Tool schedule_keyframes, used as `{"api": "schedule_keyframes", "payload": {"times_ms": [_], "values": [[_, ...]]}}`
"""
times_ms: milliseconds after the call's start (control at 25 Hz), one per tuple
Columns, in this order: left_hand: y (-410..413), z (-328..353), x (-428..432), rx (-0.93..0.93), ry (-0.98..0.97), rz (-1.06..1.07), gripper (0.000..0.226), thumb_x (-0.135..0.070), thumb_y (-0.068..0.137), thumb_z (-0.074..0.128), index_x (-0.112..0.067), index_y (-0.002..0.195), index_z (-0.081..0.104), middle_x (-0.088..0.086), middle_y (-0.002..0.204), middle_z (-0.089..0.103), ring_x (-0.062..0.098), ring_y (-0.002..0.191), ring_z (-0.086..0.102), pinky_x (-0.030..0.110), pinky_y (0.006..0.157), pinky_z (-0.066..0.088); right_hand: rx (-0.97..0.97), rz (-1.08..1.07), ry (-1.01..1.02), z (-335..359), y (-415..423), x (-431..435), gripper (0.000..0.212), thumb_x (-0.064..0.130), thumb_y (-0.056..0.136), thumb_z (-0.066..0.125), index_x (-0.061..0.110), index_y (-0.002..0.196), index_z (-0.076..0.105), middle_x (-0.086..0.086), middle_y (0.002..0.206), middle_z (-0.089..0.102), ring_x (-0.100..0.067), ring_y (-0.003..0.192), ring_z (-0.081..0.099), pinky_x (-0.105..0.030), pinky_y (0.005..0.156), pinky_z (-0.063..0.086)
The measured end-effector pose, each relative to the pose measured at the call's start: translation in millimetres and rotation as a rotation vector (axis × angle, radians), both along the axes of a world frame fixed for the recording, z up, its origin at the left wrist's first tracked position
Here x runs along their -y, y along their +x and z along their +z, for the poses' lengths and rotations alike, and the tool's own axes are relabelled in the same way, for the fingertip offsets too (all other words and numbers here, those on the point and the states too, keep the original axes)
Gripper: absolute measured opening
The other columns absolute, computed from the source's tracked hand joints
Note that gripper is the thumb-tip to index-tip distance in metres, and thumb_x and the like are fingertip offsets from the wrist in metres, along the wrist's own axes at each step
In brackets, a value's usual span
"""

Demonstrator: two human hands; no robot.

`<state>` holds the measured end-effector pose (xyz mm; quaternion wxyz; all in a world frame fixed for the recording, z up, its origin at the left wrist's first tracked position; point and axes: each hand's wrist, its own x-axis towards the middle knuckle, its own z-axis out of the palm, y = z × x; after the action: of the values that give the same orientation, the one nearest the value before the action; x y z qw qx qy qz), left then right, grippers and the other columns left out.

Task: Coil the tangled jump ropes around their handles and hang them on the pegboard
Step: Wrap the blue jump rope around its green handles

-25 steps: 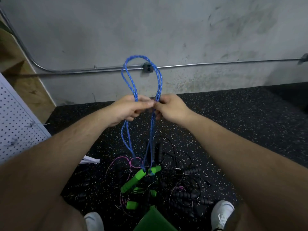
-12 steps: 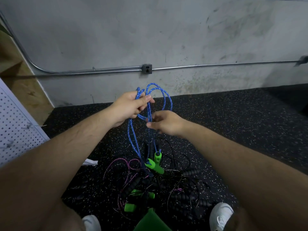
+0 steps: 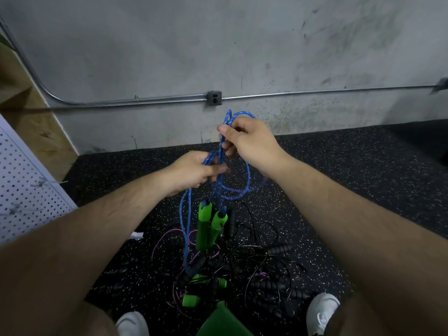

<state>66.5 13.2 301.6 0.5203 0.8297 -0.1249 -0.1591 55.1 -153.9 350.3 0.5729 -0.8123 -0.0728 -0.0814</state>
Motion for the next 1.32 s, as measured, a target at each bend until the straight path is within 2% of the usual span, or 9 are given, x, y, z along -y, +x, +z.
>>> {"api": "schedule_keyframes", "payload": {"times_ms": [80,200,440,680,840,1000,1080,1200,1320], "values": [[3.5,6.6,0.9,0.049,-0.079,0.064,0.017,-0.029,0.096,0.066,-0.020,0.082,0.066,-0.002,0.064,0.053,0.004,0.043,0.032,0.017,0.040,0.024,-0.099,0.025,0.023,-8.3,-0.1,2.0,0.006,0.005,0.094,0.059,0.002,0.094,0.065,-0.008,0.071,0.067,-0.014,0.055,0.062,-0.030,0.058,0.054],[7.6,15.9,-3.2,0.035,-0.211,0.078,0.014,-0.025,0.099,0.062,-0.017,0.091,0.071,-0.003,0.065,0.051,0.003,0.041,0.026,0.015,0.038,0.019,-0.288,0.173,-0.311,-35.1,-6.4,3.0,0.018,0.011,0.086,0.071,0.011,0.103,0.066,-0.003,0.078,0.069,-0.015,0.058,0.064,-0.028,0.060,0.054],[6.8,19.1,-7.1,-0.031,-0.320,0.044,0.019,-0.026,0.098,0.062,-0.010,0.102,0.072,-0.003,0.065,0.051,0.006,0.044,0.022,0.024,0.045,0.011,-0.193,0.120,-0.419,-70.1,3.6,-11.7,0.017,0.031,0.092,0.072,0.017,0.088,0.063,-0.003,0.077,0.064,-0.022,0.068,0.061,-0.047,0.077,0.059],[13.1,18.3,-18.0,0.026,-0.302,0.127,0.025,-0.031,0.100,0.060,-0.010,0.108,0.071,-0.003,0.067,0.050,0.004,0.043,0.024,0.018,0.040,0.015,-0.181,0.130,-0.521,-63.1,4.5,-10.3,0.037,0.034,0.094,0.069,0.003,0.075,0.062,-0.006,0.063,0.056,-0.014,0.054,0.046,-0.029,0.054,0.041],[27.7,8.0,-28.0,0.127,0.006,0.311,0.037,-0.041,0.104,0.050,-0.012,0.108,0.072,-0.003,0.068,0.053,0.005,0.043,0.037,0.022,0.045,0.031,-0.152,0.121,-0.408,-48.3,6.8,-9.0,0.035,0.031,0.092,0.071,0.008,0.068,0.063,-0.015,0.075,0.071,-0.020,0.061,0.060,-0.039,0.070,0.057],[26.9,-6.1,-33.4,0.309,0.547,0.235,0.030,-0.037,0.101,0.056,-0.014,0.115,0.069,0.003,0.105,0.072,0.017,0.088,0.067,0.024,0.083,0.050,-0.136,0.098,-0.312,-27.1,2.8,-3.1,0.031,0.029,0.095,0.069,0.001,0.081,0.068,-0.004,0.068,0.069,-0.011,0.053,0.059,-0.021,0.056,0.051],[19.7,-3.1,-24.1,0.287,0.326,0.140,0.026,-0.021,0.097,0.062,-0.012,0.120,0.069,0.000,0.107,0.071,0.009,0.090,0.064,0.014,0.084,0.044,-0.139,0.090,-0.291,-21.5,1.6,-0.3,0.027,0.028,0.095,0.068,0.008,0.077,0.068,-0.003,0.068,0.068,-0.004,0.048,0.058,-0.015,0.051,0.047],[14.8,-6.1,-14.3,0.049,-0.167,-0.085,0.041,-0.017,0.077,0.071,0.005,0.111,0.068,0.015,0.109,0.072,0.019,0.099,0.060,0.034,0.095,0.042,-0.138,0.078,-0.238,-16.6,1.7,2.5,0.025,0.026,0.095,0.068,0.008,0.078,0.069,-0.006,0.070,0.069,-0.007,0.051,0.060,-0.019,0.054,0.050],[9.5,-11.5,-10.4,0.073,-0.113,-0.183,0.030,-0.007,0.087,0.073,-0.013,0.117,0.071,0.004,0.121,0.072,0.013,0.116,0.064,0.030,0.107,0.044,-0.158,0.082,-0.190,-14.4,2.1,4.3,0.028,0.027,0.094,0.070,0.000,0.086,0.072,-0.006,0.070,0.070,-0.013,0.057,0.063,-0.026,0.064,0.056]]}}
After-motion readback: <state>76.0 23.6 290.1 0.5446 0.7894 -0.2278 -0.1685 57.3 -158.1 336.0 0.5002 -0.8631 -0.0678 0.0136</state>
